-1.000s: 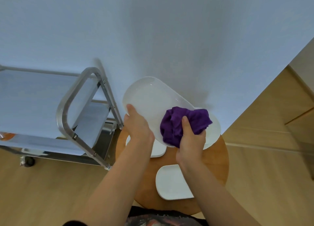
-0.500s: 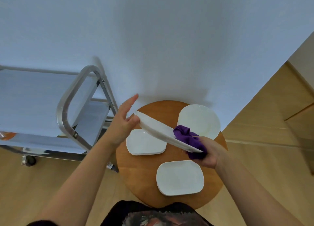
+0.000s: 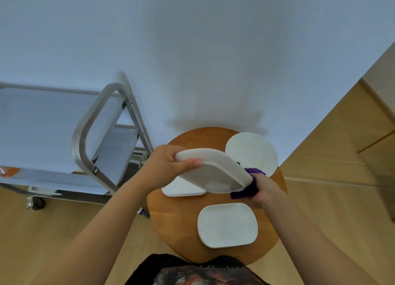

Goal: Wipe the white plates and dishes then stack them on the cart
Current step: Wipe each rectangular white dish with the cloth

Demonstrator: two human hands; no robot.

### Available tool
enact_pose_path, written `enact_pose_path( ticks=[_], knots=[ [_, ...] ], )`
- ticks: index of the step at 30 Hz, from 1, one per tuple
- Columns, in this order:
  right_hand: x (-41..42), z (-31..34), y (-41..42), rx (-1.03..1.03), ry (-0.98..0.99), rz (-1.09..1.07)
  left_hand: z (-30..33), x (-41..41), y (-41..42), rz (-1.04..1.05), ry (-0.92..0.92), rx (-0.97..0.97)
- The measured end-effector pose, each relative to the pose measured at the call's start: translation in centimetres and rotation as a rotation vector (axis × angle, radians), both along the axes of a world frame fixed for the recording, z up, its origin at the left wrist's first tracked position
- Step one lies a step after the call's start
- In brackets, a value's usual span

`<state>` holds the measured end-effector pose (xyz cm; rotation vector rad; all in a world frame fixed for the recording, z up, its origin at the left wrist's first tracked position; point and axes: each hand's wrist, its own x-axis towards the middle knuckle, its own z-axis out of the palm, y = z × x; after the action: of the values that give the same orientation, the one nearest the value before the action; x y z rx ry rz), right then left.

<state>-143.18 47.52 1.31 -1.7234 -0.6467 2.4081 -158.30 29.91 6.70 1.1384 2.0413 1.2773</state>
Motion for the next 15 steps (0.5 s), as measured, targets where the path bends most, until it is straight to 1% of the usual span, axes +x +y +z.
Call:
enact_pose_path(
  ticks=[2, 4, 5, 6, 7, 8, 9, 10, 11, 12, 13, 15],
  knots=[
    [-0.4, 0.1, 0.2, -0.001, 0.024, -0.118, 0.2, 0.1, 0.1, -0.016, -0.060, -0.011],
    [-0.8, -0.1, 0.7, 0.095, 0.025, -0.291, 0.1, 0.4, 0.1, -0.003, -0.180, 0.001],
    [-1.0, -0.2, 1.0, 0.194, 0.010, -0.398, 0.1, 0.5, 0.0, 0.039, -0.262, 0.023],
    [-0.9, -0.1, 1.3, 0.337, -0.007, -0.487, -0.2, 0.5, -0.1, 0.106, -0.344, 0.053],
    [-0.8, 0.2, 1.4, 0.520, -0.024, -0.528, -0.6, 0.5, -0.2, 0.192, -0.423, 0.084],
    [-0.5, 0.6, 1.4, 0.723, -0.047, -0.523, -0.9, 0.5, -0.3, 0.280, -0.495, 0.113],
    [-0.2, 0.8, 1.2, 0.909, -0.069, -0.472, -1.1, 0.6, -0.2, 0.362, -0.560, 0.136],
    [0.0, 0.8, 0.8, 1.051, -0.082, -0.389, -1.2, 0.8, 0.0, 0.426, -0.609, 0.160],
    [-0.1, 0.7, 0.3, 1.142, -0.081, -0.289, -1.2, 1.1, 0.3, 0.471, -0.637, 0.183],
    [-0.3, 0.4, -0.4, 1.191, -0.079, -0.179, -1.2, 1.4, 0.6, 0.498, -0.637, 0.203],
    [-0.8, 0.3, -1.2, 1.220, -0.084, -0.080, -1.2, 1.9, 1.0, 0.511, -0.614, 0.214],
    [-2.0, -0.1, -2.4, 1.261, -0.106, 0.026, -1.1, 3.2, 1.7, 0.519, -0.521, 0.201]
  ],
)
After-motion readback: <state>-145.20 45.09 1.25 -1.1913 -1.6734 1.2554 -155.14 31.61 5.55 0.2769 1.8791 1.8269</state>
